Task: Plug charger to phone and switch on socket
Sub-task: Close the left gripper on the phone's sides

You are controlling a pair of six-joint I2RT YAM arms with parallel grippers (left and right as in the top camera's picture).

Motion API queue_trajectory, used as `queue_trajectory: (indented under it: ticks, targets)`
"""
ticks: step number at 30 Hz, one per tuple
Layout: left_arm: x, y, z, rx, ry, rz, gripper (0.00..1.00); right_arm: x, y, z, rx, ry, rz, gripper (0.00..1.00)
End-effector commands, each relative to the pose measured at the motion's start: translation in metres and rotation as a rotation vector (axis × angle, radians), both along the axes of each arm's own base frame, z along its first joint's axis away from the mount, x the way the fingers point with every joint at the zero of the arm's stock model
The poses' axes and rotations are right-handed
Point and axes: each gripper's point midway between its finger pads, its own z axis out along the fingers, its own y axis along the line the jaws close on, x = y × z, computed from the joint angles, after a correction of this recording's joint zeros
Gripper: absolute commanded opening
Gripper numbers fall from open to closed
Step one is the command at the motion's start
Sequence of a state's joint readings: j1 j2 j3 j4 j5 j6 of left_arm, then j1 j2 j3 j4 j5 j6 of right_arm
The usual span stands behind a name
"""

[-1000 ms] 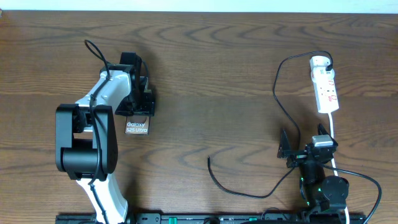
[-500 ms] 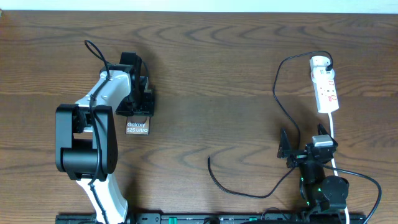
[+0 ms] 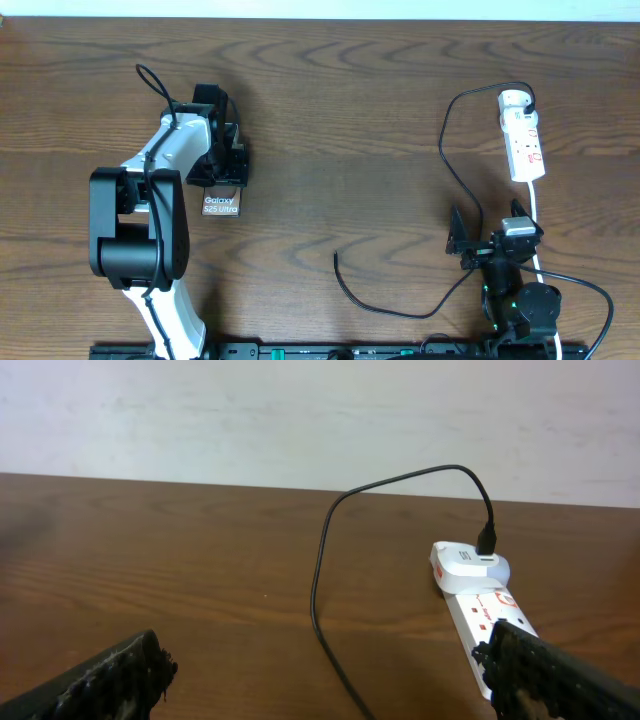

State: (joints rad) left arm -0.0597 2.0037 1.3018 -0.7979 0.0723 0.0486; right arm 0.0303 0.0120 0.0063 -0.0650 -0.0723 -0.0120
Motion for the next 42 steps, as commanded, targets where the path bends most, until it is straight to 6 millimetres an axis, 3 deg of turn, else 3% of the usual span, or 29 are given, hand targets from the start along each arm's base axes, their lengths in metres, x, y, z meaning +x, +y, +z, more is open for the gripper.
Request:
queue_trajectory:
  ticks: [1,7,15,18,34,42]
  targets:
    - [-0.031,-0.015,-0.032,-0.080,0.131,0.002,0.46,-0.001,0.002,0.000,-0.011,-0.002,0.011,0.99]
    - [-0.031,-0.015,-0.032,-0.080,0.131,0.002,0.29,-0.001,0.002,0.000,-0.011,-0.002,0.011,0.99]
    - [-0.030,-0.015,-0.032,-0.080,0.127,0.001,0.18,-0.001,0.002,0.000,-0.011,-0.002,0.011,0.99]
    - [-0.028,-0.015,-0.033,-0.081,0.116,0.001,0.08,-0.001,0.002,0.000,-0.011,-0.002,0.011,0.99]
    - [-0.022,-0.016,-0.030,-0.082,0.098,0.000,0.07,-0.001,0.002,0.000,-0.011,-0.002,0.011,0.99]
    - [-0.002,-0.017,-0.005,-0.088,0.012,-0.003,0.07,-0.001,0.002,0.000,-0.011,-0.002,0.011,0.99]
